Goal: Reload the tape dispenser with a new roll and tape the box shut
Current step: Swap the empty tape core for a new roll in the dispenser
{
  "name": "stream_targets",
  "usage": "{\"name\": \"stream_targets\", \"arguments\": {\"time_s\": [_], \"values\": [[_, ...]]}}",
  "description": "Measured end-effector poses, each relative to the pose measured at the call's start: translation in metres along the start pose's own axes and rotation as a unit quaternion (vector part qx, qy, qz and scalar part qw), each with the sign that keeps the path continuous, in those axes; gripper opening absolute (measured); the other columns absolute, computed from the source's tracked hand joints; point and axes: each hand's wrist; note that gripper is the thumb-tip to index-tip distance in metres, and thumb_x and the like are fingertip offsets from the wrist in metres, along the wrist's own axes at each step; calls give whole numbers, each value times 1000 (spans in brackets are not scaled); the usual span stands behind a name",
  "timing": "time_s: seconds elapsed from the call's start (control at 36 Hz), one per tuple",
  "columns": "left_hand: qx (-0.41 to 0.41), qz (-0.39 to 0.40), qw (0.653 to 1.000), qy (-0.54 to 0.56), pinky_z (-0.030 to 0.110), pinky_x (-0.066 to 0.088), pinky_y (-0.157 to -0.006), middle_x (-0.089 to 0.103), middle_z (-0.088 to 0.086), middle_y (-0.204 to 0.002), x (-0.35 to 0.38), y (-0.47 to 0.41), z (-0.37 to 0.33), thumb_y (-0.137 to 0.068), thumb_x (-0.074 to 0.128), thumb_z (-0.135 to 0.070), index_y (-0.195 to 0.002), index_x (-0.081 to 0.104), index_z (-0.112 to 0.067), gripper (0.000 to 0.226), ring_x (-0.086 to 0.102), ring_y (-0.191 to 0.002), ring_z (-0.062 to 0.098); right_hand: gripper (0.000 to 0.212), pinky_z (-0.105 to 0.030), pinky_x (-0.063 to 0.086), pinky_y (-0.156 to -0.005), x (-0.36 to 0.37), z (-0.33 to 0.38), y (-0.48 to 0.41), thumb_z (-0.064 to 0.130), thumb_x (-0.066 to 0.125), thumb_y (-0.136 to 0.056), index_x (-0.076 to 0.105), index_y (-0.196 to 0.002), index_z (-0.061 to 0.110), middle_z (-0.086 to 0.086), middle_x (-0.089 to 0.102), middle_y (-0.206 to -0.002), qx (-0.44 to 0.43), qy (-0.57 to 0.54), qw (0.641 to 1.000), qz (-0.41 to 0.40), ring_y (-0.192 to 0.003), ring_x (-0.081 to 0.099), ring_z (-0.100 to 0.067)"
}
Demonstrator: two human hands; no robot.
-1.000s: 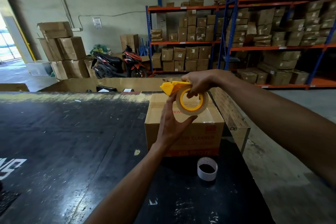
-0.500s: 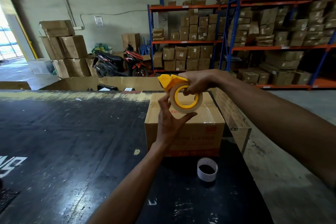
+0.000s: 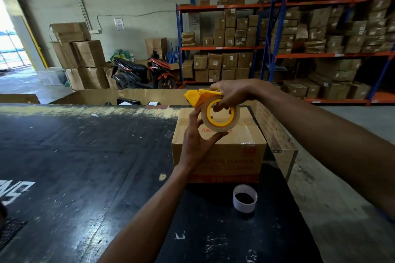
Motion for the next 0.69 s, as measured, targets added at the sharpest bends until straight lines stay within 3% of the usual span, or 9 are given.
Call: {"name": "stream_targets", "arguments": {"time_s": [0.11,0.22,0.36,0.47,0.58,0.69], "values": [[-18,-84,996,15,4,43,-99,51,11,-149,11,7,-7,-74,93,-17,-146,37,1,93,49,-128,-16,45,-44,60,-88,1,-1,0,21,75,-89,51,-127,18,-8,65,-112,-4,-29,999,-26,-99,68,-24],[-22,-120,992,29,14,46,-104,49,13,-148,20,7,-14,-72,95,-21,-142,38,1,93,53,-134,16,33,-36,57,-82,3,1,0,16,71,-91,54,-120,19,-7,65,-108,-20,-21,999,-35,-97,66,-23],[-6,-83,996,29,24,47,-110,43,5,-151,16,3,-13,-71,95,-30,-147,33,-5,101,52,-136,23,29,-33,53,-79,0,1,3,9,68,-93,53,-116,20,-5,61,-108,-32,-12,999,-17,-100,64,-23],[22,-48,999,15,14,41,-110,41,0,-151,7,-3,-11,-74,93,-26,-150,31,-2,101,49,-138,14,35,-32,54,-79,-5,5,4,9,70,-91,51,-118,22,-6,60,-112,-40,8,999,-14,-100,63,-21],[38,-16,999,-9,6,42,-103,45,6,-155,-2,0,-8,-78,90,-21,-154,35,-3,96,57,-127,10,38,-29,54,-73,-16,7,9,8,70,-91,51,-121,23,-7,59,-116,-35,14,999,-8,-99,64,-22],[25,-17,1000,3,10,48,-102,48,10,-158,-3,-1,-13,-79,90,-23,-158,32,-4,99,64,-125,13,41,-29,57,-72,-20,11,13,9,69,-92,52,-129,17,-10,63,-115,-39,10,999,-7,-99,68,-27]]}}
Point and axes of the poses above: each hand's wrist, its own y-axis away from the middle knuckle, its own x-axis out of the palm, z = x × y
